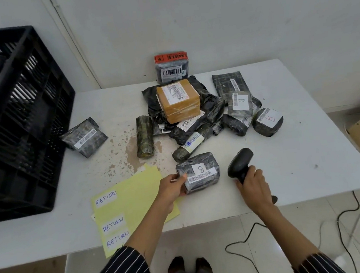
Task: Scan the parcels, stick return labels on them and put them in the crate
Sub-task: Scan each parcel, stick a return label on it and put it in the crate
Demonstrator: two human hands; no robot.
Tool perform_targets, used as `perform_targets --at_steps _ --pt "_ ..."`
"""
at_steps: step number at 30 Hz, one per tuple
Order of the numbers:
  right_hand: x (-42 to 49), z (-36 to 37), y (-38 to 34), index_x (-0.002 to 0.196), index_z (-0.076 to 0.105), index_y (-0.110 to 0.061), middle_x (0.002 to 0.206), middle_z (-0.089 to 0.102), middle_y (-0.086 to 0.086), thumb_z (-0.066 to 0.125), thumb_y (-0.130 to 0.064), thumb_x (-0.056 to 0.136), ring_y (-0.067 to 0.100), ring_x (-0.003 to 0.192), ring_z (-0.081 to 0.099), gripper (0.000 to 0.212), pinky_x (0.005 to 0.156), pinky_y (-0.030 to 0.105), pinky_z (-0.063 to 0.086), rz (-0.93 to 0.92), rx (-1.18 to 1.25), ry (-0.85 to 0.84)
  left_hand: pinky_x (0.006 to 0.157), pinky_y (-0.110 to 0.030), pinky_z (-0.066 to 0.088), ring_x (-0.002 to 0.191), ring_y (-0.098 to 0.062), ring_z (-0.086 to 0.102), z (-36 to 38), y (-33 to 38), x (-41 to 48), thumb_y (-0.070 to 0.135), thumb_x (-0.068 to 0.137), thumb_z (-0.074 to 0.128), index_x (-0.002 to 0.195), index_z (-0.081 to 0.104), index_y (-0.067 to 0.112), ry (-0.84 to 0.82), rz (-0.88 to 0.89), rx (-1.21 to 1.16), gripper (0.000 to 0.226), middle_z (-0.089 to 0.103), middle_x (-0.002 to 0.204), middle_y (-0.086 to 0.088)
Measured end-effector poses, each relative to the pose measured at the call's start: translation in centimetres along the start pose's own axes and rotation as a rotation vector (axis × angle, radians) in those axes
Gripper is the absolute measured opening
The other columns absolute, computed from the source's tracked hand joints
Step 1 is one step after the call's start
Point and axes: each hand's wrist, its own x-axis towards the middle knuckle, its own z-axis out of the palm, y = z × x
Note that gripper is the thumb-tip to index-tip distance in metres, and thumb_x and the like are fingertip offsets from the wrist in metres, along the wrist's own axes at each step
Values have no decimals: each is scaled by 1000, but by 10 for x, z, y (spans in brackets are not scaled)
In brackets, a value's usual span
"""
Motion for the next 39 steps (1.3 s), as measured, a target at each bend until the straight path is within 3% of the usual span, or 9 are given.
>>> perform_targets --at_steps 5,10,13,17,21,25,28,32,39 --pt "10 15 3 82 53 6 66 50 22 89 -9 55 34 48 50 47 40 32 39 -102 -141 105 83 -43 55 92 -32 65 -1 -3 -2 22 91 61 106 64 -1 50 30 109 28 67 106 -18" --pt "0 10 -12 107 51 13 88 53 33 80 -10 64 42 71 55 57 64 45 46 -17 -197 278 81 -25 44 97 -18 56 -36 0 -13 23 91 61 116 59 9 110 207 440 29 60 112 -6" --pt "-21 3 -52 118 52 7 112 53 29 62 -9 79 41 97 52 44 86 45 37 -163 -72 402 87 -22 41 106 -18 55 -84 -8 -17 15 89 62 117 59 10 134 387 620 28 58 117 -6" --pt "-70 24 -122 102 59 -5 101 55 8 52 -13 86 17 89 48 19 78 29 41 -518 393 -113 96 -21 32 124 -19 45 -160 -29 -21 20 83 70 126 53 16 130 465 863 46 47 133 0" --pt "-99 69 -178 101 58 -2 100 55 10 47 -8 87 21 89 54 19 77 27 41 -644 511 -507 116 -32 4 139 0 6 -210 -49 -24 45 75 74 142 27 34 18 396 1017 83 6 148 22" --pt "-111 105 -208 114 56 -3 112 52 10 49 -16 89 25 101 51 29 85 33 40 -664 365 -403 112 -34 -18 140 -2 -17 -226 -70 -18 71 65 61 147 5 37 -83 392 1211 105 -19 150 17" --pt "-114 116 -219 108 61 -2 102 56 12 64 -10 80 29 91 56 29 74 36 45 -651 313 -261 109 -39 -23 142 -8 -22 -227 -82 -16 83 56 34 144 -10 37 -61 429 1294 109 -26 151 12" --pt "-116 125 -225 94 66 -9 88 58 6 77 -7 64 26 76 60 32 59 33 47 -644 267 -167 105 -43 -28 140 -7 -24 -228 -87 -15 89 56 32 144 -10 39 -47 458 1309 110 -28 151 10" --pt "-121 129 -232 85 62 -14 85 53 2 79 -5 60 22 73 57 31 61 26 35 -599 255 -69 106 -48 -27 135 0 -31 -232 -91 -14 84 62 30 144 -12 42 -46 483 1323 101 -31 151 13"
